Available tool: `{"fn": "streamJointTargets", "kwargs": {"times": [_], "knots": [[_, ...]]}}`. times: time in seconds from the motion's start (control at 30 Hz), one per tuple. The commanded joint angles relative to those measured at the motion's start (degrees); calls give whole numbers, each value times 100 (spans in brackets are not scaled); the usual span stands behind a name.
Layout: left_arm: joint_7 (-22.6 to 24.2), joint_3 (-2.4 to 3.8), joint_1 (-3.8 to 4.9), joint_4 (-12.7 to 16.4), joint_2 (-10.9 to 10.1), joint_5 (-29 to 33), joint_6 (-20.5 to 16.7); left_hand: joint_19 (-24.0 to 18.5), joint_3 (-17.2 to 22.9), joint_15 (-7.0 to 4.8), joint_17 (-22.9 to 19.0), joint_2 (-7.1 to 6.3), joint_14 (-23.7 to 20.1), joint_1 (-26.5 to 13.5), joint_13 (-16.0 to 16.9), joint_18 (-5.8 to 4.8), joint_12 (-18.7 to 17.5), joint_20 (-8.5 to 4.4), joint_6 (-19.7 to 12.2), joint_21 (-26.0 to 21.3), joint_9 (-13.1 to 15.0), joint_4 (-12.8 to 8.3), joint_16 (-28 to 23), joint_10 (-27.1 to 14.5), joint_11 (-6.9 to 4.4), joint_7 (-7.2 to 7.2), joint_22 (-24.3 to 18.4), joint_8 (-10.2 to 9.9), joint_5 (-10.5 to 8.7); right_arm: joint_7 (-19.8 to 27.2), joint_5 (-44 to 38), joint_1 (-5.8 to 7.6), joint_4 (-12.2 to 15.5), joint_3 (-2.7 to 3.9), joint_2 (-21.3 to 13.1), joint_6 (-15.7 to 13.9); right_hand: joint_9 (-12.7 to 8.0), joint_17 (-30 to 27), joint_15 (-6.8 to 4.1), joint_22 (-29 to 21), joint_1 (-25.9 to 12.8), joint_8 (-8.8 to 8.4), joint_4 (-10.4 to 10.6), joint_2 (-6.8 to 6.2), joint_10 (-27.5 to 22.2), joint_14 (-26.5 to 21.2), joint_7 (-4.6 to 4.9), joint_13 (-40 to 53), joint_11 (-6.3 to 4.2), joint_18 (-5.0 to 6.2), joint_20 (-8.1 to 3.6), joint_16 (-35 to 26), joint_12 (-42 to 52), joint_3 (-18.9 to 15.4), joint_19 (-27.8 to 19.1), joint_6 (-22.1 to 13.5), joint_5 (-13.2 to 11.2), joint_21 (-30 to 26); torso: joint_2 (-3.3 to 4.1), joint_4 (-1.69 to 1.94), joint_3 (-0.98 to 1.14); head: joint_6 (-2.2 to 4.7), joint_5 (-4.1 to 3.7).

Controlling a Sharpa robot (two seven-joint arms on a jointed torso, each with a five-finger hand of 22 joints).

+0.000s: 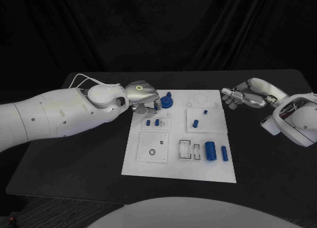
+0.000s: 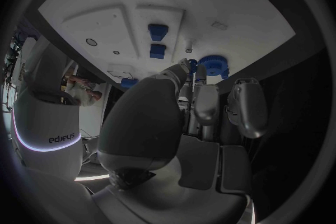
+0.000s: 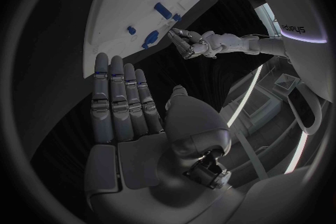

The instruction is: Assemble the parts on the task board

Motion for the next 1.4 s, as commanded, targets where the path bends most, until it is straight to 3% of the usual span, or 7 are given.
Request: {"fn": "streamJointTargets", "kwargs": {"times": [0.03, 0.47, 1.4], "knots": [[-36, 4, -23, -19, 27, -1, 95, -53, 7, -8, -9, -63, -43, -14, 8, 14, -5, 3, 9, -30, -9, 37, -33, 63, -15, 26, 953, -26, -14, -127, -29, -14, 3, 4, -1, 27, 8, -4, 9, -5, 52, 22, -1, -5, 16, 2, 8, -5, 11, 13, -1, -22, 18, 22, 7, 32, 21, 11, 1, -1, 8, 0, -4], [-46, 4, -120, -104, 82, -1, 163, -70, -4, -6, -51, -75, -63, -23, 5, 21, -16, 4, 1, -65, -13, 52, -57, 62, -12, 28, 945, -34, -14, -134, -29, -21, 8, 4, -13, 40, 8, -4, 11, -8, 57, 23, -1, -2, 14, -1, 9, -7, 12, 13, 0, -25, 17, 24, 4, 34, 22, 10, -1, 0, 4, 0, -19], [-93, 4, -167, -126, 54, -1, 233, -87, -12, -4, -111, -86, -92, -23, 2, 27, -27, 4, 1, -100, -16, 62, -92, 64, -14, 23, 935, -38, -13, -199, -29, -25, 1, 4, 5, 134, 8, -4, 13, -18, 85, 22, -6, 9, 9, -5, 10, -13, 14, 14, 3, -32, 15, 38, -2, 34, 30, 7, -1, 0, 6, 0, -9]]}}
